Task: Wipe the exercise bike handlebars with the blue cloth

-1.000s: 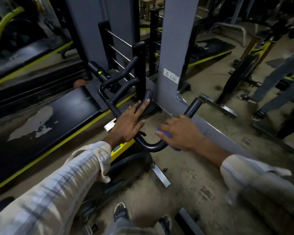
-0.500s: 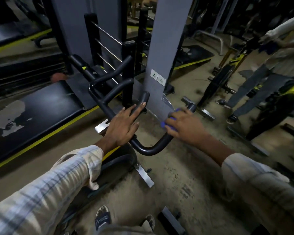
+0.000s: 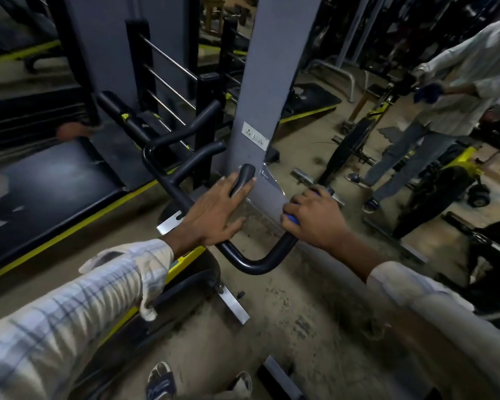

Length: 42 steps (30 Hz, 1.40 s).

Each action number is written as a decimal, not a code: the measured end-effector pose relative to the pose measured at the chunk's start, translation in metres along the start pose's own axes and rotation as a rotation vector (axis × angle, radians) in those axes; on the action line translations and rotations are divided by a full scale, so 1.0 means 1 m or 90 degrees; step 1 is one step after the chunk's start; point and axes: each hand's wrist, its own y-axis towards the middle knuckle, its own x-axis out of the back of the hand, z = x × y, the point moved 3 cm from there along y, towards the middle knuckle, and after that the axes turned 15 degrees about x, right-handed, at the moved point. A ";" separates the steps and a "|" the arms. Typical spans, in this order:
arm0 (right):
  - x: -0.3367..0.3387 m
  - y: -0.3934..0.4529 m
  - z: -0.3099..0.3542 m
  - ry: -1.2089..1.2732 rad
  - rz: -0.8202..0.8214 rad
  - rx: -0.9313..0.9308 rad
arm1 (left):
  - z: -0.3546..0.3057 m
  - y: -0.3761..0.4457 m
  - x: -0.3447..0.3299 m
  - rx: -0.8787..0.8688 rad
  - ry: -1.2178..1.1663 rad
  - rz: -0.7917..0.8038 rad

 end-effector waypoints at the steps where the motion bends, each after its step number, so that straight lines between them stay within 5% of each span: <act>1: 0.003 0.002 -0.001 -0.004 0.009 -0.015 | -0.002 0.008 0.003 -0.016 0.017 -0.014; 9: -0.008 -0.002 0.034 0.088 -0.006 0.080 | -0.013 0.022 -0.003 -0.021 0.067 -0.021; 17: 0.017 0.013 -0.008 0.013 0.026 -0.098 | -0.014 0.020 -0.002 -0.013 0.051 -0.029; 22: -0.004 0.008 0.038 0.114 0.051 0.017 | -0.014 0.020 -0.001 -0.016 0.037 -0.037; 31: 0.006 0.019 -0.005 -0.065 0.001 -0.182 | -0.014 0.019 -0.001 -0.021 0.014 -0.047; 37: 0.018 0.013 -0.028 -0.112 -0.060 -0.199 | -0.013 0.021 -0.002 -0.014 0.006 -0.038; 39: 0.027 0.006 -0.045 -0.062 -0.107 -0.271 | -0.013 0.021 -0.003 -0.013 0.001 -0.040; 42: 0.023 -0.009 -0.050 0.220 -0.233 -0.381 | -0.014 0.021 -0.003 -0.012 -0.001 -0.044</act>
